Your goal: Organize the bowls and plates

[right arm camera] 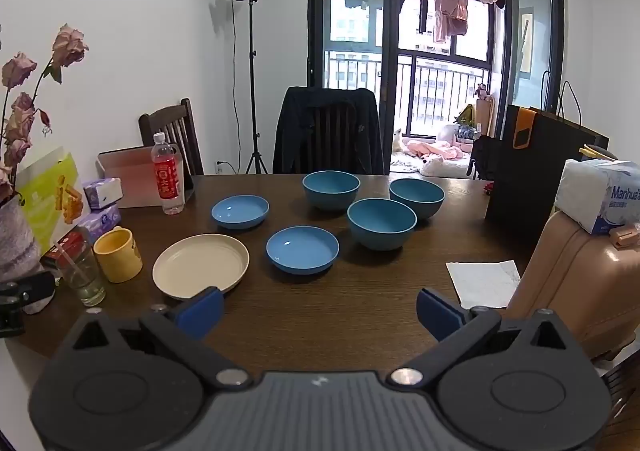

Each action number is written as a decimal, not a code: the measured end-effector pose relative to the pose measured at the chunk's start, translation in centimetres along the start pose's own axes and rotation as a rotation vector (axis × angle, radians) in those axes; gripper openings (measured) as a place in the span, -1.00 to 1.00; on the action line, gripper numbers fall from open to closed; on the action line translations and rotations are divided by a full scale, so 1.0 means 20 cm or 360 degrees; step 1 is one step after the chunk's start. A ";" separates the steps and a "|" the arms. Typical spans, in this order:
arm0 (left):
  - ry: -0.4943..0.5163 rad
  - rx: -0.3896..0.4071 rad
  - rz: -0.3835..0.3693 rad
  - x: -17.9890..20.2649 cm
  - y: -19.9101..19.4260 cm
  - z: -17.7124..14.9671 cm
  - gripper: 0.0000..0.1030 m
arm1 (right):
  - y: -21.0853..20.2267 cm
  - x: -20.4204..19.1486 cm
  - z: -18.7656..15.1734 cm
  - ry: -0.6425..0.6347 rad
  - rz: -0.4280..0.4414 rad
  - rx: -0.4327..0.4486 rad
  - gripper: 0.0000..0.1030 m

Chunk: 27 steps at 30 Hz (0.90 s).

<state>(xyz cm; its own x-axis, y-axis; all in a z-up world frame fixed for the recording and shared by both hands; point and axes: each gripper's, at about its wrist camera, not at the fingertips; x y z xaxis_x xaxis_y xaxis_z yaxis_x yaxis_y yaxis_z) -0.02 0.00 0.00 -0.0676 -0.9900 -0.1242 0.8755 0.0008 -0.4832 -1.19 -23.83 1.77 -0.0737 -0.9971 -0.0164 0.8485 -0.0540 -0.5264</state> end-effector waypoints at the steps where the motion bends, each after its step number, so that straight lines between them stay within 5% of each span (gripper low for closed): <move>1: -0.0001 0.0003 -0.0002 0.00 0.00 0.00 1.00 | 0.00 0.00 0.00 -0.0001 -0.0001 0.0003 1.00; 27: -0.0008 0.0031 -0.0009 -0.01 -0.03 0.01 1.00 | -0.03 0.00 0.01 0.0006 0.0009 0.0011 1.00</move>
<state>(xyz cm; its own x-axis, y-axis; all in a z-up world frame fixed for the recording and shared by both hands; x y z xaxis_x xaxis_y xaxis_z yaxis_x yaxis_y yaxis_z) -0.56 0.14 0.46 -0.0701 -0.9907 -0.1171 0.8842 -0.0073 -0.4671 -1.52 -23.89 2.31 -0.0710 -0.9972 -0.0224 0.8524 -0.0490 -0.5205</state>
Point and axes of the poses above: each gripper's, at about its wrist camera, not at the fingertips, and y roughly the way its jaws point, x to its right, z to its top, and after that the axes turned 2 degrees about y, right-handed
